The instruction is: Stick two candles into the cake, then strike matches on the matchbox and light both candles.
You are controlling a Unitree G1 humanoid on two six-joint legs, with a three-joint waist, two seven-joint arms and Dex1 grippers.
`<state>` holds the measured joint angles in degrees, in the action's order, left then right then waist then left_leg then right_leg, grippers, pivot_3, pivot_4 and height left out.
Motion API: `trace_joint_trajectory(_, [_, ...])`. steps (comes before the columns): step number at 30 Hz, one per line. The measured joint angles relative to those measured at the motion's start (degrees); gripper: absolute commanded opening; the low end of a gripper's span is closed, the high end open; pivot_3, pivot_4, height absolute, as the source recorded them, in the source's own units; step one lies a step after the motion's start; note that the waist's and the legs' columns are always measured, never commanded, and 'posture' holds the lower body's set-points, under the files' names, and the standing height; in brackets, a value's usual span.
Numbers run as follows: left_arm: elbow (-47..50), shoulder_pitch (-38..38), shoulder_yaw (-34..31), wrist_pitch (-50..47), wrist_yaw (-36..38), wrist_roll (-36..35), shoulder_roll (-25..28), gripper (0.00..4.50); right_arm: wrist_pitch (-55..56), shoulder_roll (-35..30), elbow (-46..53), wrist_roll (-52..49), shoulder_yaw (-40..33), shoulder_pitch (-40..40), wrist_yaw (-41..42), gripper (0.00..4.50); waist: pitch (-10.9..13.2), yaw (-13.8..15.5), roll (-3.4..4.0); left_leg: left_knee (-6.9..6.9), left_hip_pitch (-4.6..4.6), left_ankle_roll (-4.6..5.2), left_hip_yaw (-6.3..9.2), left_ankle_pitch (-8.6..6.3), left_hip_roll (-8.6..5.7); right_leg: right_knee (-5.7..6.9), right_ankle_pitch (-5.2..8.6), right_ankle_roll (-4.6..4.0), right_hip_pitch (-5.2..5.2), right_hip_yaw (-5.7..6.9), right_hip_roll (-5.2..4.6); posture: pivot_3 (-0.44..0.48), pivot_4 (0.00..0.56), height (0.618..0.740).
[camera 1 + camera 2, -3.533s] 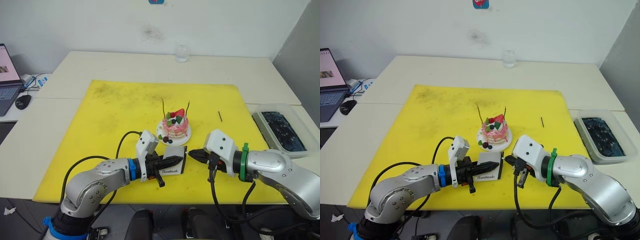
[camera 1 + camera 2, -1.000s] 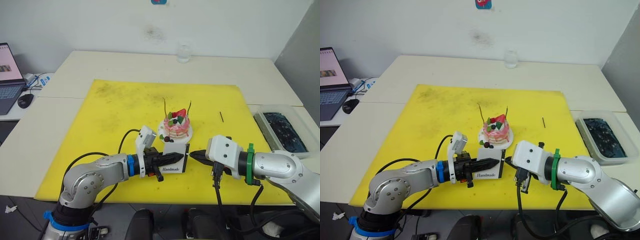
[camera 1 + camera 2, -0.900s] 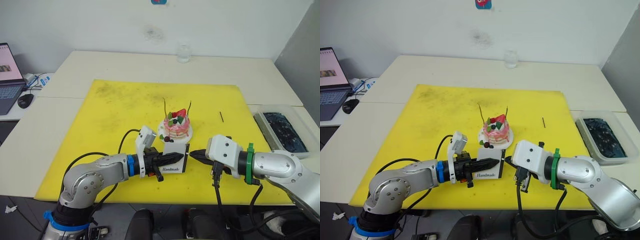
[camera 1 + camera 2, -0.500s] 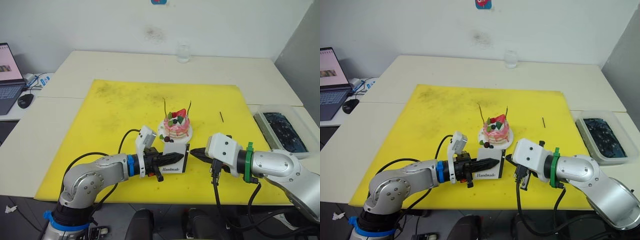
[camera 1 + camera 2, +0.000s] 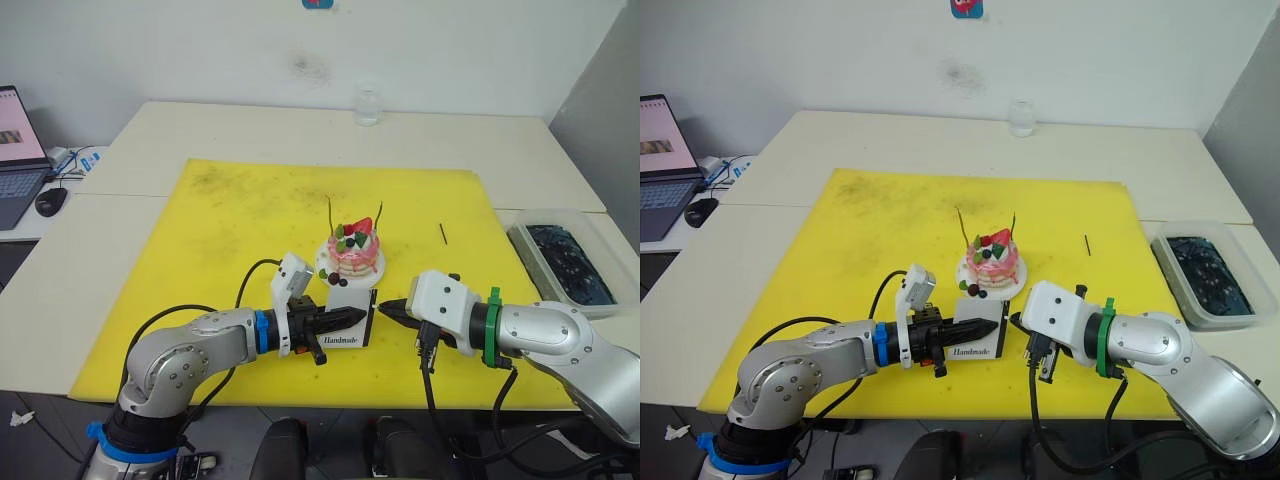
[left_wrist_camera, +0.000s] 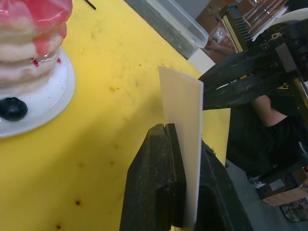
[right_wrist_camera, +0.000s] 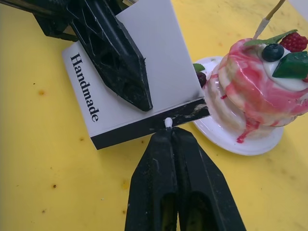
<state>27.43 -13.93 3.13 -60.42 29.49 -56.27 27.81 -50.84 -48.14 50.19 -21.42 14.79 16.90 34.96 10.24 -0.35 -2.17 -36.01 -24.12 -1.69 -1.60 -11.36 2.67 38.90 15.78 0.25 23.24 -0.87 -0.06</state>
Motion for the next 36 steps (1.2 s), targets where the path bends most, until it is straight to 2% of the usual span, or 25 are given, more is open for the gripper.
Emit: trace_joint_trajectory(36, [-0.2,-0.2,1.0,0.5,0.2,1.2,-0.5,0.0,-1.0,-0.1,0.3,-0.1,-0.4,-0.7,1.2,0.02,0.0,0.0,0.0,-0.01,0.0,0.0,0.0,0.0,0.0,0.01,0.0,0.0,0.0,0.0,0.0,0.0,0.15,0.74])
